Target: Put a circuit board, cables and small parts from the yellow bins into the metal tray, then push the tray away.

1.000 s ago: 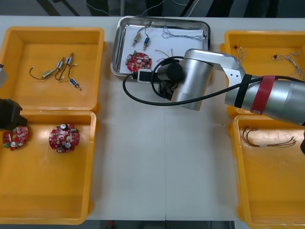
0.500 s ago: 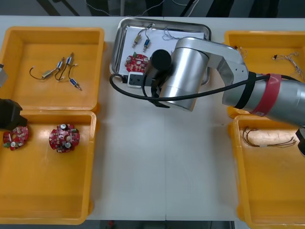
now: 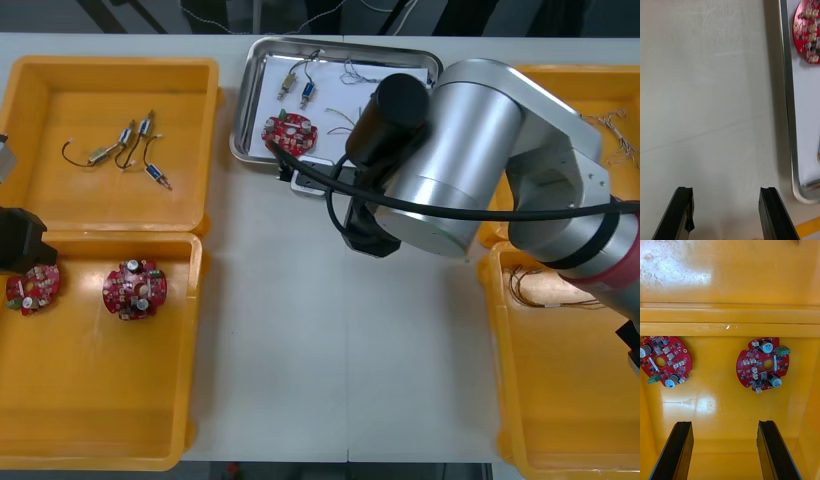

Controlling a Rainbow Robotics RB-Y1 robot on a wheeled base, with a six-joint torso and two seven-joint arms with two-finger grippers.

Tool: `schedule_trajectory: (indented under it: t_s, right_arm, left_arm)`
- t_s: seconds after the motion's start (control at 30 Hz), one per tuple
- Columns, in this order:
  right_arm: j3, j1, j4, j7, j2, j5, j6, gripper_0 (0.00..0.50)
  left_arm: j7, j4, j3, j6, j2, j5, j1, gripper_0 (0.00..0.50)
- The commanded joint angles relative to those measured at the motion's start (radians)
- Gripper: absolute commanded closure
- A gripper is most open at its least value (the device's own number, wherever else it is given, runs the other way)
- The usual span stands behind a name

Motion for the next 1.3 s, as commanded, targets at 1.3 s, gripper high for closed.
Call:
schedule_trajectory:
  t_s: [1.3]
  right_arm:
    - [-1.095, 0.711, -0.354, -0.295, -0.166, -0.240, 0.229, 0.000]
  left_arm:
    - [-0.077, -0.028, 0.032, 0.007, 0.040, -0.001, 0.015, 0.000]
